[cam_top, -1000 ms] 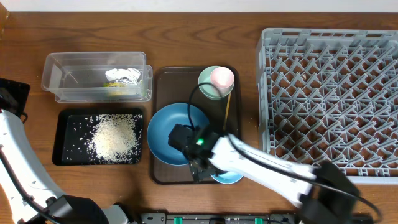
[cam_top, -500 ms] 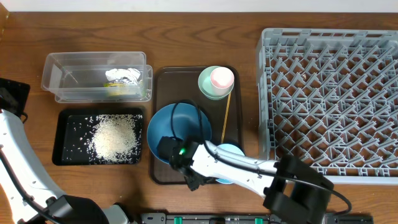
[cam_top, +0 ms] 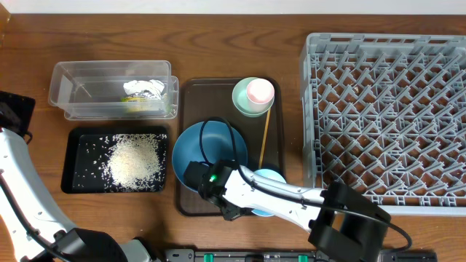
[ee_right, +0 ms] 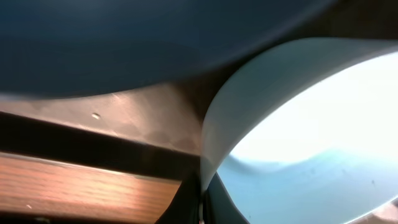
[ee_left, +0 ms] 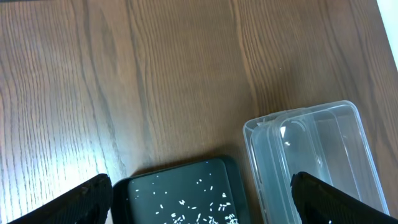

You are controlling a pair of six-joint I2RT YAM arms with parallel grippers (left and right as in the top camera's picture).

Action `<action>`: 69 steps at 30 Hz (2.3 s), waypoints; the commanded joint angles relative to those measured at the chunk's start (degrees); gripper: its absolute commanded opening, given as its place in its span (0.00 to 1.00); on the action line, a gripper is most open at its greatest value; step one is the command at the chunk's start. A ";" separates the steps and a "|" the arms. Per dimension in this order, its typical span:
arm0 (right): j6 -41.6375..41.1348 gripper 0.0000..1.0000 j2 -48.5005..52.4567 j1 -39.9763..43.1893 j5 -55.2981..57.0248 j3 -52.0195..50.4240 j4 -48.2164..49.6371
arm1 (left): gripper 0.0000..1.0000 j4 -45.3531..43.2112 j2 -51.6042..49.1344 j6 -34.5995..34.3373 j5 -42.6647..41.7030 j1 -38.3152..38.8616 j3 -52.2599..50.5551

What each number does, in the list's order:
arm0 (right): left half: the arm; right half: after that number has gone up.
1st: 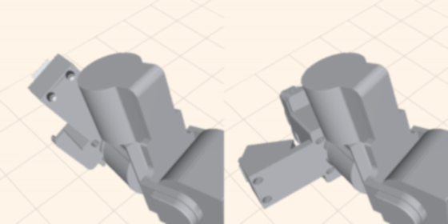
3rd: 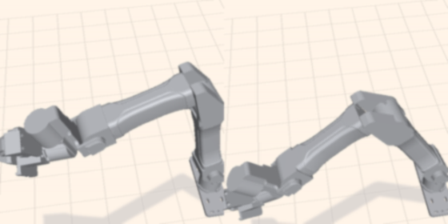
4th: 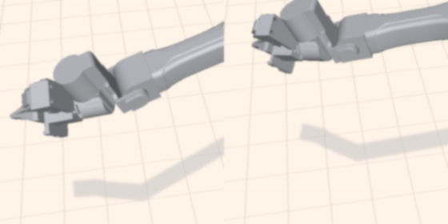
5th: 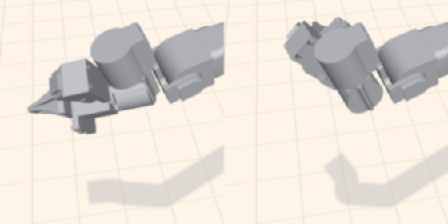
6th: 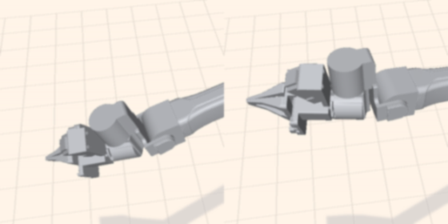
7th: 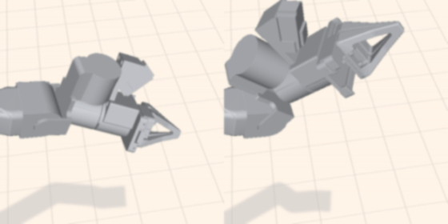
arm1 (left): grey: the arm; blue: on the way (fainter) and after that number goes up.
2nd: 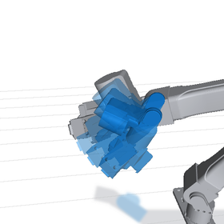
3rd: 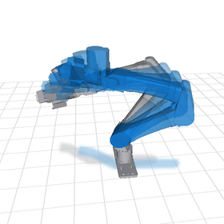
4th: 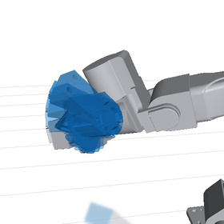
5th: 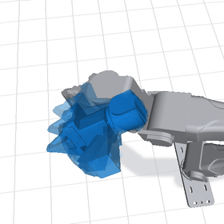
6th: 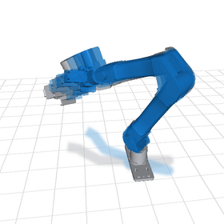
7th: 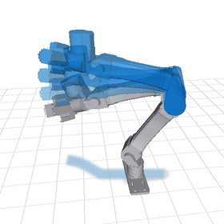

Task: Sort waste into correct bins and load items into the dishwasher rack
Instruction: 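Lift the light-blue bowl with the right gripper toward the dish rack, then carry the bowl to the rack's back edge and set it upside down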

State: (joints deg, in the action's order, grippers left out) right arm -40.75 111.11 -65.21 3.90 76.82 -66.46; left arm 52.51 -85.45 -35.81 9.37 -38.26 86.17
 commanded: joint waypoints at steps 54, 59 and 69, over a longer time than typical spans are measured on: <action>24.50 0.01 3.17 85.96 -75.12 17.99 49.59 | 0.94 0.17 -0.24 -0.07 0.20 -0.24 0.31; 24.72 0.01 6.56 85.11 -83.82 17.92 49.48 | 0.94 0.17 -0.24 -0.07 0.20 -0.24 0.31; 25.24 0.01 6.88 83.12 -87.30 15.96 44.44 | 0.94 0.17 -0.24 -0.07 0.20 -0.24 0.31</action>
State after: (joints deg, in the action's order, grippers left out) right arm -15.90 118.48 18.50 -80.20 93.91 -21.80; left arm 52.51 -85.45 -35.81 9.37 -38.26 86.17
